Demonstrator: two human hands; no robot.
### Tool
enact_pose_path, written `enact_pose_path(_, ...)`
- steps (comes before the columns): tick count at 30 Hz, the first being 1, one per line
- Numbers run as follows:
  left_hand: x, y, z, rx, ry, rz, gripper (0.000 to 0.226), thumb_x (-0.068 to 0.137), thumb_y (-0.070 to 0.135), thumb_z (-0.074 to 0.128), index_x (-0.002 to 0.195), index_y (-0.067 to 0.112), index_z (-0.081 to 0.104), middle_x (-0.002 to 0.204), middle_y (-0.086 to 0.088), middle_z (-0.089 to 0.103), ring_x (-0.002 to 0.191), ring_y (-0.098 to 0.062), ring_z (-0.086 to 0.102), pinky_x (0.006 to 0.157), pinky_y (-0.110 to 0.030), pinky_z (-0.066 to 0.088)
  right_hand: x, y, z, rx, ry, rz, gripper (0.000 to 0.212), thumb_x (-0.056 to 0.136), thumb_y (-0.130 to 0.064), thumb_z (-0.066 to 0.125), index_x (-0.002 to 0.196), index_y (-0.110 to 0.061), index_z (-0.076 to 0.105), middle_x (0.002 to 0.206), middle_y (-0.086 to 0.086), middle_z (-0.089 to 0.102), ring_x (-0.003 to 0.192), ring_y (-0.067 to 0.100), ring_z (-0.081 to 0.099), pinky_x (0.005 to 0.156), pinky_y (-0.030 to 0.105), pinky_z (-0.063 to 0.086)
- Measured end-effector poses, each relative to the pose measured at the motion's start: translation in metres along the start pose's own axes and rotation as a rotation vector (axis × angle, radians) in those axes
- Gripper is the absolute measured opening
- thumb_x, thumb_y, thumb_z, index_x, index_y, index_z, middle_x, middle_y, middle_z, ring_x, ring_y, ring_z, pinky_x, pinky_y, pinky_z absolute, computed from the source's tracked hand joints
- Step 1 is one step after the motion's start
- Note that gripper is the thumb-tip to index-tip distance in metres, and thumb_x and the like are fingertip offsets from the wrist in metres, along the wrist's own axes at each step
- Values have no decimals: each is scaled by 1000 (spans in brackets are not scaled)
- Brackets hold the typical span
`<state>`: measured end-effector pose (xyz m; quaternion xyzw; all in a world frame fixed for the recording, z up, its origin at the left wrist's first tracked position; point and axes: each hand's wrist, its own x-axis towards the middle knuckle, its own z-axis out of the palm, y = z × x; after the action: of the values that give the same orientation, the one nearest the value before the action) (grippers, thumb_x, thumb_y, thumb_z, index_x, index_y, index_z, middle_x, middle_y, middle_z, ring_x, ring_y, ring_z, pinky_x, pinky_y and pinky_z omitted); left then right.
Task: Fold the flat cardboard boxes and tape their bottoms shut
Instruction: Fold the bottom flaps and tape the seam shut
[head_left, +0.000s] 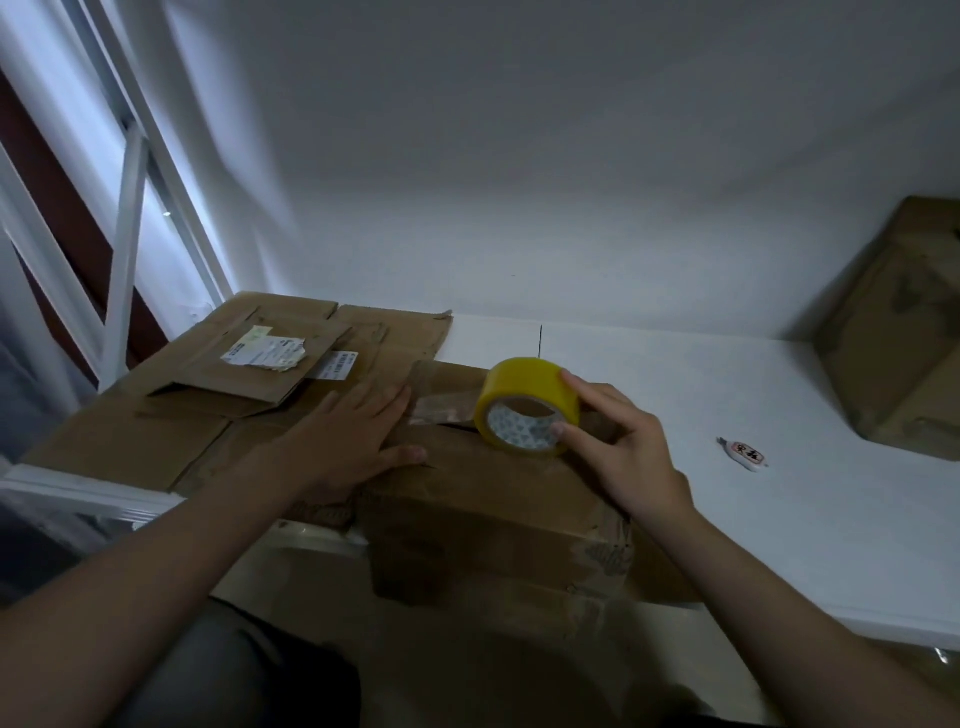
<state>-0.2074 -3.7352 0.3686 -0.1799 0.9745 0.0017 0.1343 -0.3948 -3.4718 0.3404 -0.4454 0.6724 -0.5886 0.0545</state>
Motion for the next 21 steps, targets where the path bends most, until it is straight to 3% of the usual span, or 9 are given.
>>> enact_pose_path(4, -10, 20, 14, -76, 39, 13, 120, 65, 94, -15, 160, 21, -9, 164, 7, -23, 150, -7, -20, 126, -49, 3, 7, 4, 5, -56, -63, -41, 55, 90, -36, 69, 143, -35, 55, 128, -11, 63, 124, 19, 56, 103, 44, 50)
enact_pose_path(6, -9, 25, 19, -89, 55, -26, 117, 68, 92, -15, 160, 20, -8, 165, 5, -21, 150, -7, -21, 126, -50, 4, 11, 5, 1, -111, -103, -98, 53, 93, -34, 69, 144, -34, 54, 126, -9, 63, 121, 20, 57, 101, 47, 50)
enact_pose_path(9, -10, 30, 16, -98, 57, -47, 105, 76, 83, -4, 161, 21, -7, 166, 6, -20, 151, -7, -20, 126, -51, 5, 23, -5, -8, -211, -179, -203, 52, 91, -21, 73, 141, -26, 59, 119, -3, 62, 111, 14, 61, 92, 40, 54)
enact_pose_path(11, -11, 30, 15, -100, 56, -41, 104, 77, 82, -1, 161, 21, -7, 166, 7, -20, 151, -7, -20, 125, -51, 6, 32, -16, -18, -378, -234, -276, 54, 87, -18, 78, 137, -31, 62, 115, -4, 59, 98, 11, 59, 82, 28, 52)
enact_pose_path(13, -10, 28, 15, -103, 46, -40, 103, 79, 82, 0, 161, 21, -7, 166, 7, -20, 151, -7, -21, 125, -53, 6, 41, -22, -31, -551, -241, -283, 58, 82, -13, 80, 132, -39, 65, 111, -6, 56, 96, 12, 53, 79, 29, 48)
enact_pose_path(16, -8, 29, 16, -91, 34, -42, 101, 80, 82, 1, 160, 21, -8, 166, 6, -22, 150, -8, -23, 125, -54, 3, 41, -24, -45, -475, -297, -130, 62, 81, -8, 77, 129, -46, 64, 107, -7, 55, 100, 17, 54, 80, 44, 52)
enact_pose_path(21, -5, 39, 19, 58, 108, -17, 110, 76, 86, -12, 161, 16, -7, 166, 0, -19, 152, -12, -20, 123, -54, -6, 33, -19, -42, -352, -259, -101, 59, 89, -6, 71, 131, -46, 61, 115, -6, 58, 107, 14, 55, 80, 45, 54)
